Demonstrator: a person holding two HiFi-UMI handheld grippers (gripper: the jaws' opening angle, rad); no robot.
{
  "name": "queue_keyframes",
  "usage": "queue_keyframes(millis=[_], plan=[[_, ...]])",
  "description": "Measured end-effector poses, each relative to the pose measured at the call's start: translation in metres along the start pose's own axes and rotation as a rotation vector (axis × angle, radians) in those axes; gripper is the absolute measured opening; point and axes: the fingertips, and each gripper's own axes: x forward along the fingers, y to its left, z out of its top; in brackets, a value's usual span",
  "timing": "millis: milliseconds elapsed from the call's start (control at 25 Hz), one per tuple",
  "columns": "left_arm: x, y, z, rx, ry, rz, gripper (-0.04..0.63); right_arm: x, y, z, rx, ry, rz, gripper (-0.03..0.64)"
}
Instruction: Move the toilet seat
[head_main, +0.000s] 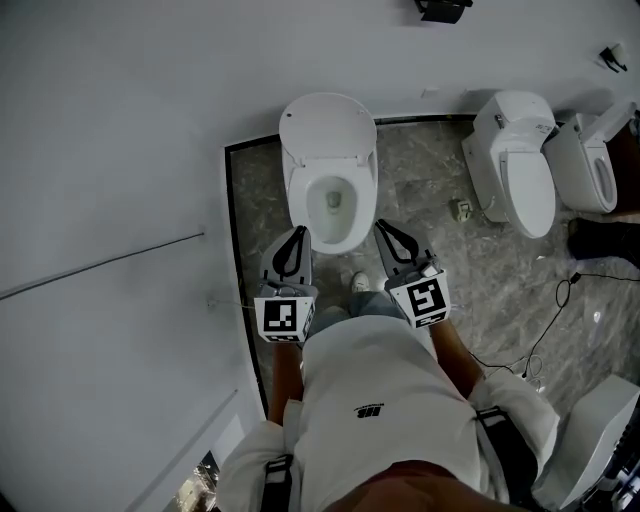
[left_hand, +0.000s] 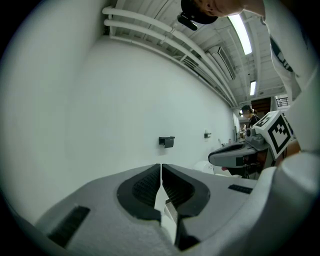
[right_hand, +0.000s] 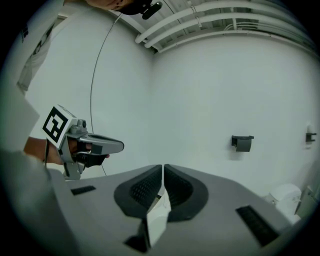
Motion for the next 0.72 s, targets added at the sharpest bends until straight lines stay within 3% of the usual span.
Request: queue_keyframes(millis=[360, 720], plan=[[0.024, 0.024, -0.02, -0.005, 0.026, -0.012, 0.034, 0.023, -0.012, -0.016, 0.01, 0.009, -0.073, 0.037], [0.045, 0.054, -0.048, -0.019, 0.059, -0.1, 0.034, 0.054, -0.006, -0.036, 0.041, 0.048, -0.135, 0.037]])
